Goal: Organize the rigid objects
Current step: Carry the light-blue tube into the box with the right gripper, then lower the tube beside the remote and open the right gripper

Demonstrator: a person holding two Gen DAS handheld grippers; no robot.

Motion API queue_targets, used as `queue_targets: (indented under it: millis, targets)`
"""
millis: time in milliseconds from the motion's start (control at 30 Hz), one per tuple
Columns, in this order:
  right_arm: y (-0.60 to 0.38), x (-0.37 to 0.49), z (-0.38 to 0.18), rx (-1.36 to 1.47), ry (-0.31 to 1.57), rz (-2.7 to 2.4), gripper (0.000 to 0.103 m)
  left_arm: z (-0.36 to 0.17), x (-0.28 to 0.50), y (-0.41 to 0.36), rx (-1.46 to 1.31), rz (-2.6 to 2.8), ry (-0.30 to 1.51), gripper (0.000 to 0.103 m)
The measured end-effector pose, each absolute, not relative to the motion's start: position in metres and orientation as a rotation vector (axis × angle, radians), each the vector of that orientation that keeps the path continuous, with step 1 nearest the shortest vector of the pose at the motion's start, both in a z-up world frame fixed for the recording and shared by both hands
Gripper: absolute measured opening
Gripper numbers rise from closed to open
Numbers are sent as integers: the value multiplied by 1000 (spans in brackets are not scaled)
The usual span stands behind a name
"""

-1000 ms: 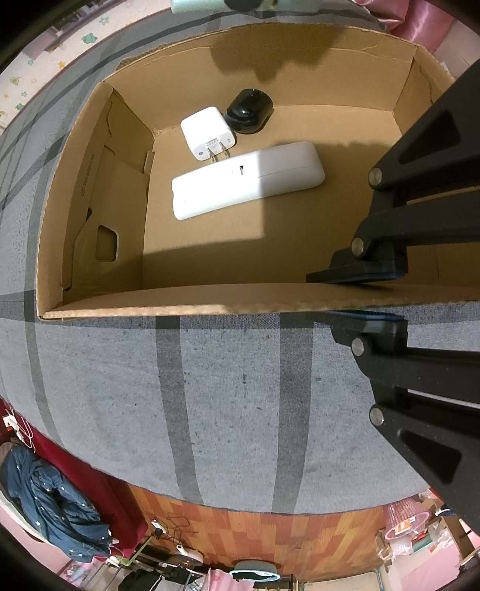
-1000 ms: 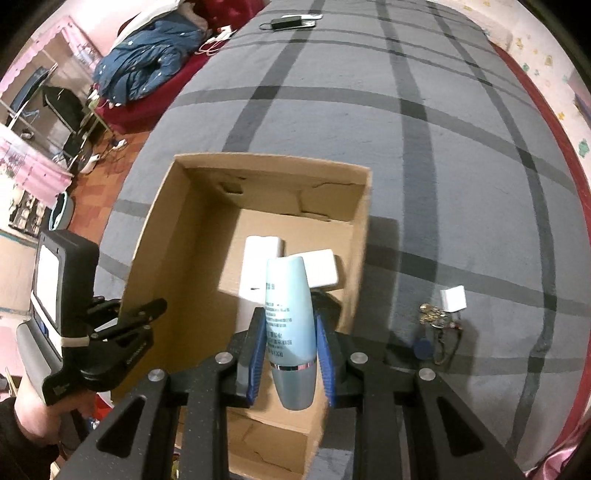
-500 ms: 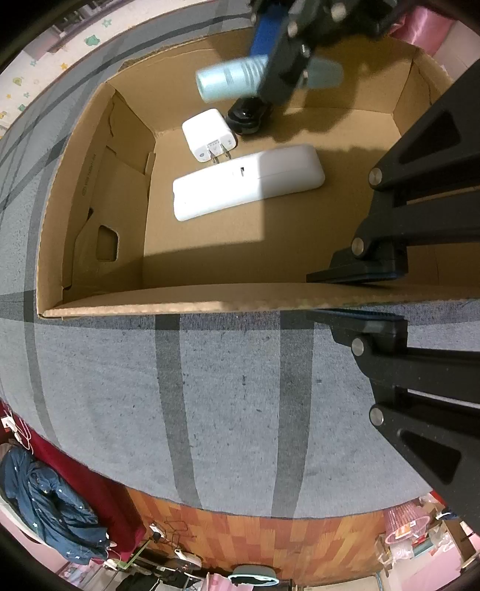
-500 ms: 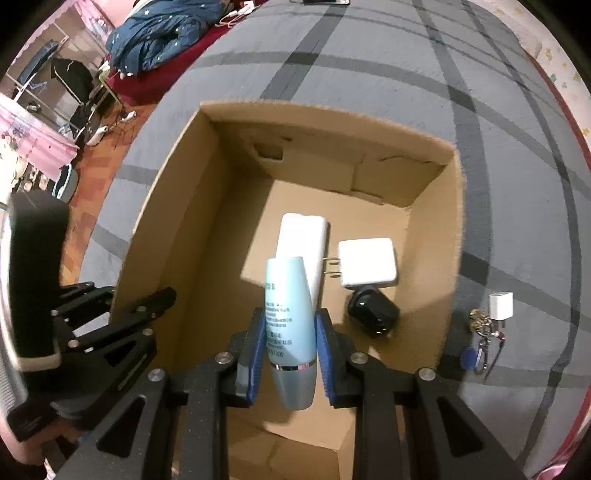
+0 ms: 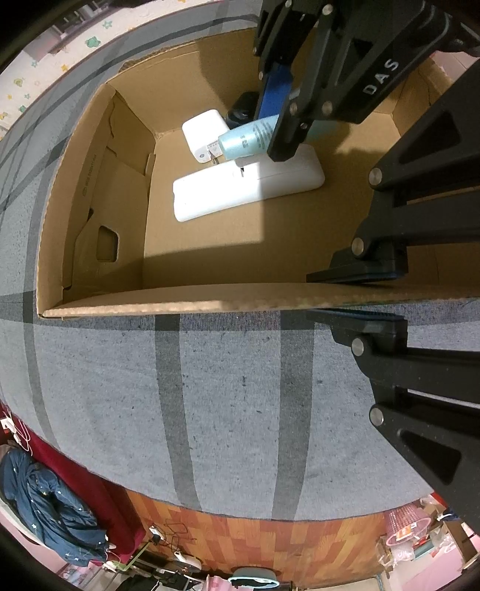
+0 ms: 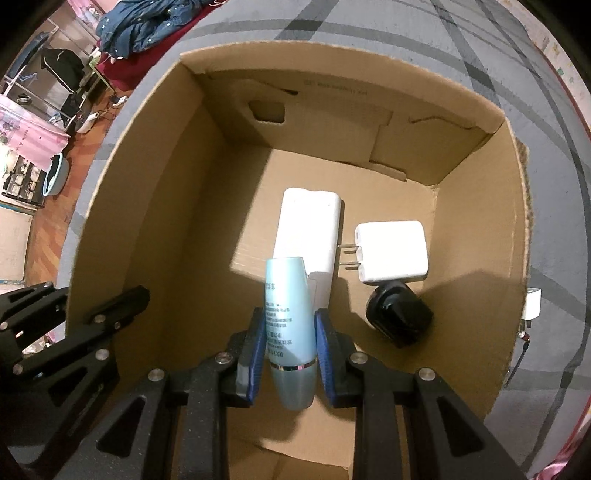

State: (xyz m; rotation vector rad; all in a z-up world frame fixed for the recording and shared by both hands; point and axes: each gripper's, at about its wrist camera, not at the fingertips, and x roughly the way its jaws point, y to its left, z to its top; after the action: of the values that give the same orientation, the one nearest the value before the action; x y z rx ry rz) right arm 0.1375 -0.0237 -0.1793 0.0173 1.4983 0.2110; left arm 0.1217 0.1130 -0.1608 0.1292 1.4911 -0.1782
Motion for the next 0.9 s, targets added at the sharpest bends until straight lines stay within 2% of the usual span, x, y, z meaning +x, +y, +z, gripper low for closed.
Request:
queue_targets:
  millis: [567, 667, 900]
  targets:
    - [-20, 144, -185, 16, 1514, 195, 28, -160, 121, 113, 132, -182, 1491, 13]
    - [-20, 144, -184, 11, 1508, 195, 37, -161, 121, 113, 133, -180, 1491, 13]
    - [-22, 145, -177, 24, 1485, 180, 50, -160, 121, 112, 133, -180, 1492, 13]
